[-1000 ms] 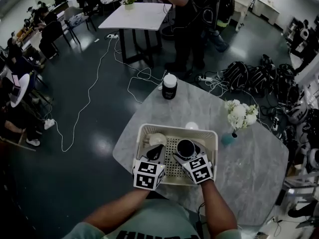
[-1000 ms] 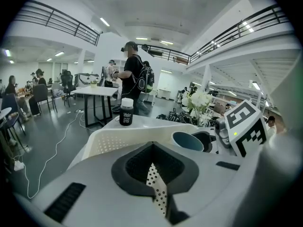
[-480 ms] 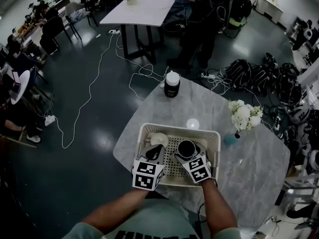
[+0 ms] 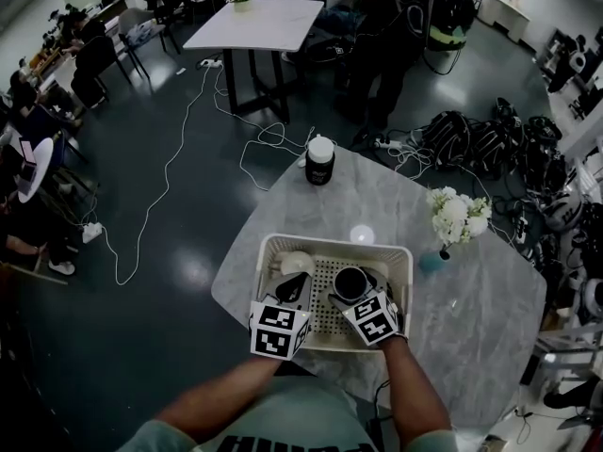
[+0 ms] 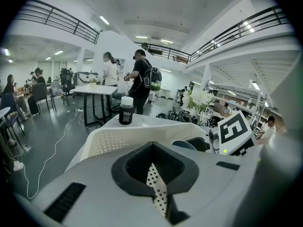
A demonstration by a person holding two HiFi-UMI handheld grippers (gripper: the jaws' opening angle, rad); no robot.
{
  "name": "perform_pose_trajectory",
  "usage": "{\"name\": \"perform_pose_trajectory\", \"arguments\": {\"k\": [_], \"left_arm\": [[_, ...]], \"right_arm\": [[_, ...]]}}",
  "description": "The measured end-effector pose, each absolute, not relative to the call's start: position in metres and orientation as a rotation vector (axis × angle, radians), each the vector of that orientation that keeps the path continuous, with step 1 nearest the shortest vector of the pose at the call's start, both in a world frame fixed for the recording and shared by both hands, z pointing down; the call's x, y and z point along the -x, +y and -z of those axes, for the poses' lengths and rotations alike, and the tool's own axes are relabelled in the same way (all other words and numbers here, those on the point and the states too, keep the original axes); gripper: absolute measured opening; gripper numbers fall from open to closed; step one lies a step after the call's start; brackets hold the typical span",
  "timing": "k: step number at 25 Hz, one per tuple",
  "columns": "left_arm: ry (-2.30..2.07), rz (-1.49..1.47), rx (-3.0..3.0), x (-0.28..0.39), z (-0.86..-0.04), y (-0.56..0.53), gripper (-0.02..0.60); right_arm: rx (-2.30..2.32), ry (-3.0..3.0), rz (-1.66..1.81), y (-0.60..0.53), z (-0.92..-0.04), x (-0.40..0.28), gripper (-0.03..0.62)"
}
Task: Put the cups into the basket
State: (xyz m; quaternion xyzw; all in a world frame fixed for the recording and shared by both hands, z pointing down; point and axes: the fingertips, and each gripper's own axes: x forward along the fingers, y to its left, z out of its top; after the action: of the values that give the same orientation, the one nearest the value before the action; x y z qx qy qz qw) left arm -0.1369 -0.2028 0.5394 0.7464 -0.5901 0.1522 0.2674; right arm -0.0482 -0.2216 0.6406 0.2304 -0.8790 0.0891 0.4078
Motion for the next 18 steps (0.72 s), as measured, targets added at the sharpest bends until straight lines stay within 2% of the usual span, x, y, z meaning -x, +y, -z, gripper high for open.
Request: {"name": "perform_pose_trajectory", "arguments": {"k": [18], "left_arm": [[-1.631, -0.357, -2.068, 0.122, -0.512, -0.187, 0.006]], "right_arm": [[-0.658, -2.325, -0.072, -0.201, -0.561, 0.038, 0.396]]}}
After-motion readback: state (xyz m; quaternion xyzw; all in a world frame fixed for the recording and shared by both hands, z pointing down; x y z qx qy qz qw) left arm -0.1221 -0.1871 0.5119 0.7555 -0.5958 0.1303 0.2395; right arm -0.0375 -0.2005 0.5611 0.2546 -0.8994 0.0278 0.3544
